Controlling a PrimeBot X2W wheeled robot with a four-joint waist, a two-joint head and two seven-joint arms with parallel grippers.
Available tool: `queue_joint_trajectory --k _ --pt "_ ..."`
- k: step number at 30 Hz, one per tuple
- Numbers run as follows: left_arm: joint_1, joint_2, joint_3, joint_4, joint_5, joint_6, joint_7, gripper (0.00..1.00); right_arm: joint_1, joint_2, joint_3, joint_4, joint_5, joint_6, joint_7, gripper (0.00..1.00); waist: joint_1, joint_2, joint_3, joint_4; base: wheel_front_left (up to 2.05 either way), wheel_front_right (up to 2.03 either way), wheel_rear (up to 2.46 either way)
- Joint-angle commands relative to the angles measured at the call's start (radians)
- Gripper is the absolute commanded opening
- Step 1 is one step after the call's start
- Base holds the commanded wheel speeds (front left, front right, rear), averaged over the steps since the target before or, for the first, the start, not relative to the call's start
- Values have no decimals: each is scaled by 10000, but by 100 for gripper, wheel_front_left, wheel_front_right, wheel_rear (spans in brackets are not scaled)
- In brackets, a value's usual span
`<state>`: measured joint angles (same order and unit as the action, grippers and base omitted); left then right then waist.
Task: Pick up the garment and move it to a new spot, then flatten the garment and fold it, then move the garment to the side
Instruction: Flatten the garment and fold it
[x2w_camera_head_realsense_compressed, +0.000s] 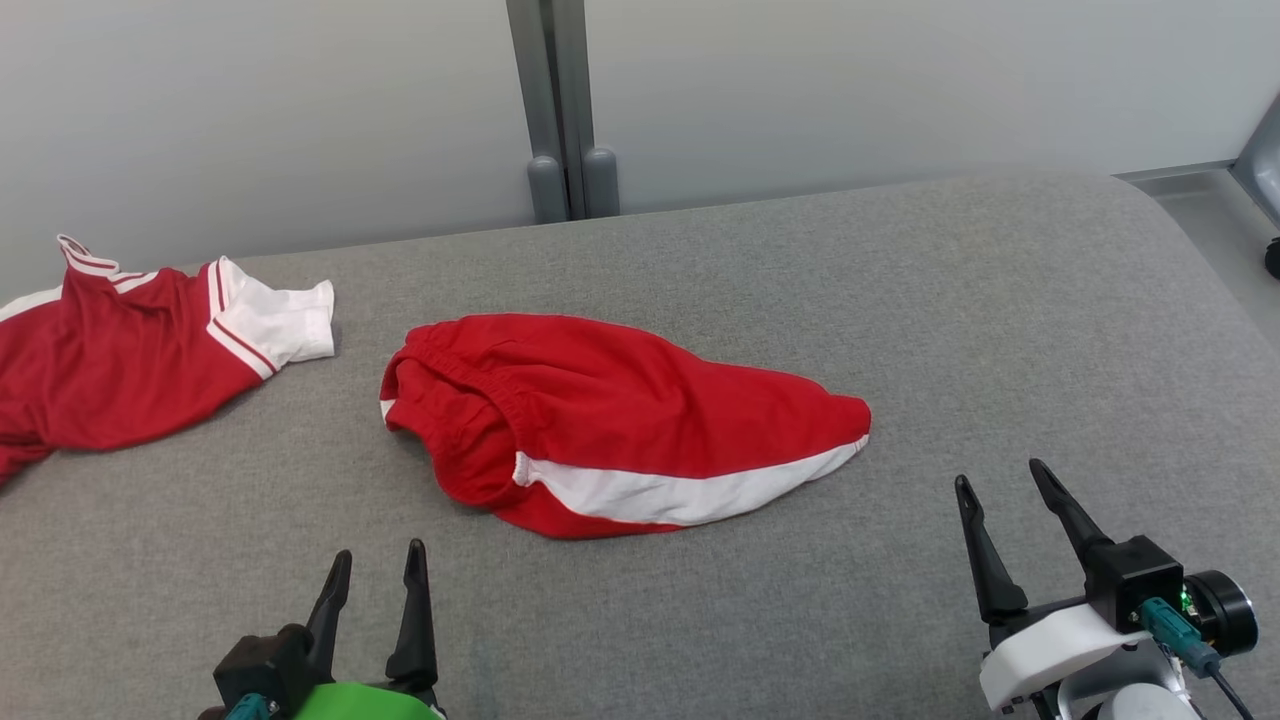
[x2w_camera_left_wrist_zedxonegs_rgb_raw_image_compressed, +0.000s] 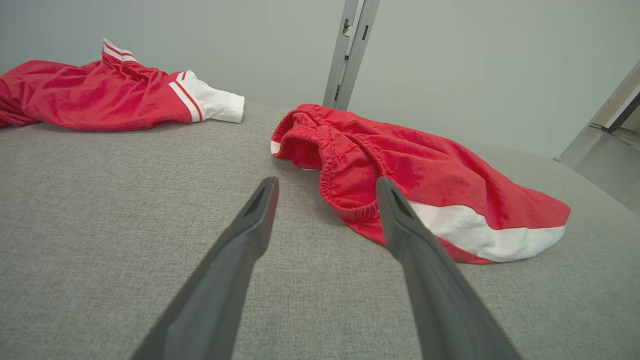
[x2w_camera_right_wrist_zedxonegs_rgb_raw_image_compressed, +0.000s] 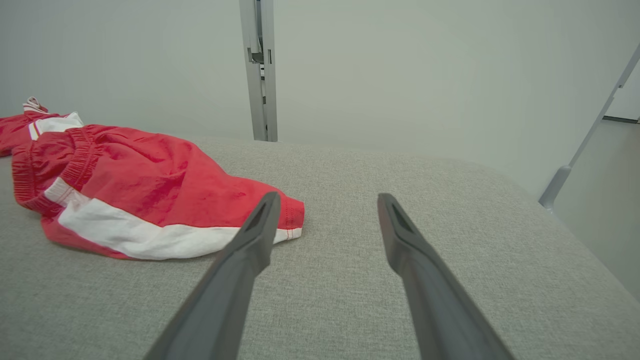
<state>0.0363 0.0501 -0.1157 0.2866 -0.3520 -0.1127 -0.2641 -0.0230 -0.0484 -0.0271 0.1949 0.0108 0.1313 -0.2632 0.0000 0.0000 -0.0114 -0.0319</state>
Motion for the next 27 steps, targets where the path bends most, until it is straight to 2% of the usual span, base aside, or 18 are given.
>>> queue_joint_trajectory --k 1,8,14,20,27 --pt "102 8 0 -25 -45 66 -6 100 -69 -37 1 10 -17 -10 -24 100 0 0 6 5 0 0 0" --pt "-63 8 -135 77 50 110 -6 100 -97 -37 2 26 -40 -10 -24 100 0 0 56 24 0 0 0" --pt "-1027 20 -1079 981 495 -48 61 100 -169 -37 28 58 -61 -10 -24 100 0 0 119 52 0 0 0" --pt "-2650 168 -2021 2442 573 -163 1089 100 -287 -38 173 111 -88 -10 -24 100 0 0 250 -85 0 0 0" --pt "-4284 343 -2542 4015 63 -180 1934 100 -538 -37 319 74 -74 -10 -24 100 0 0 676 -536 0 0 0"
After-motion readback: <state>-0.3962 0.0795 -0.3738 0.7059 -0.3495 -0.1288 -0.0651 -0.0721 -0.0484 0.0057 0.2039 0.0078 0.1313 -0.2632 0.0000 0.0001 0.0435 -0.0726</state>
